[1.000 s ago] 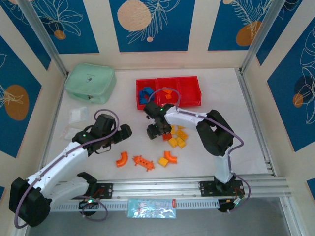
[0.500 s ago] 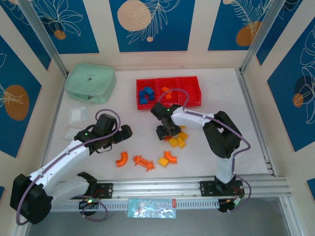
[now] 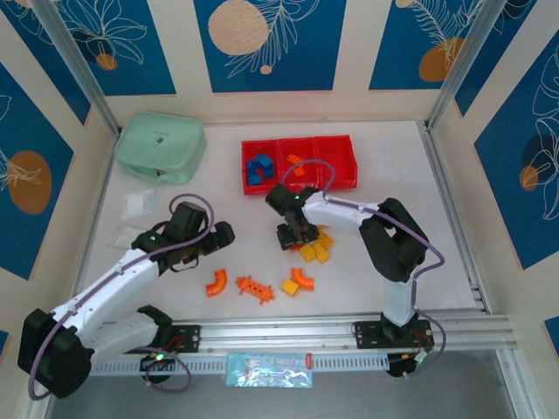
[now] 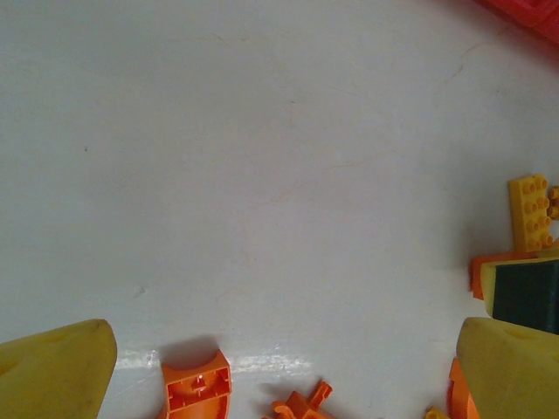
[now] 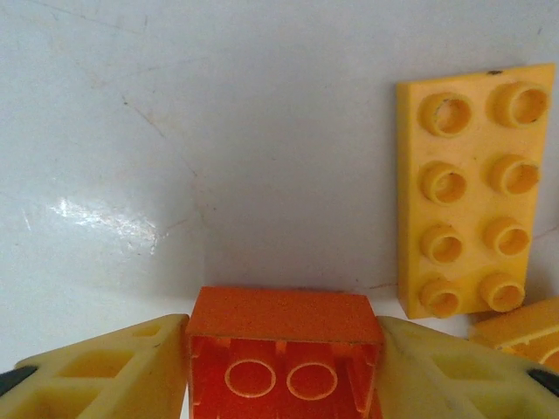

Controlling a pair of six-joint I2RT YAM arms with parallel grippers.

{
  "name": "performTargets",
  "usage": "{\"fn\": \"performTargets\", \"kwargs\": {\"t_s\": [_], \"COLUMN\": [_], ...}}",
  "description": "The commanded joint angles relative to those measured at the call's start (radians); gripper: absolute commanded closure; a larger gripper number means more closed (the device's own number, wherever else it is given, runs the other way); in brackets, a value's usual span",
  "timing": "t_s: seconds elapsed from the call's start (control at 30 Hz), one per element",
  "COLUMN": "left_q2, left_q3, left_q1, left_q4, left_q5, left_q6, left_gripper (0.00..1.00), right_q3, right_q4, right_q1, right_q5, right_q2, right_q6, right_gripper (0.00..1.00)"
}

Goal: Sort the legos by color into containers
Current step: Pick up the lego from the center of the table.

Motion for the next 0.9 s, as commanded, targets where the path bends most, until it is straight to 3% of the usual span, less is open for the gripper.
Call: {"fn": "performTargets", "kwargs": {"t_s": [0.0,0.3,0.57,0.7,0.87], "left_q2": [0.003,0.005,0.014,0.058,0.155], "left_q3": [0.008,0.021,0.061,0.100,0.168], "left_q1": [-0.009,-0.010,-0.009,-0.011,-0.018], "left_q4": [-0.003,-0.009,-0.003,0.031,0.082], "left_q5": [0.004,0.004,0.024,0.041,0.056], "left_q6": [-0.006,-0.001,0.009,0.026,0.051], "left_gripper": [0.01,0.01,0.01,0.01,0.01], "right_q3": [0.022,0.043,0.129,0.198,0.341], "right_q4": [-0.009,-0.007,-0.055,-0.037,-0.012], "right_q1": [0.007,0.008,-0.021,-0.088,-0.194], "right_q5": [-0.022,-0.024,-0.021,-0.005,0.027], "right_q2": [0.029,0.039,-0.054,-0.068,0.021], "right_q6": [0.010,-0.001,-0.023,-0.062,-0.113], "right_gripper": [0.46,0.50,0.50,0.50,0.50]}}
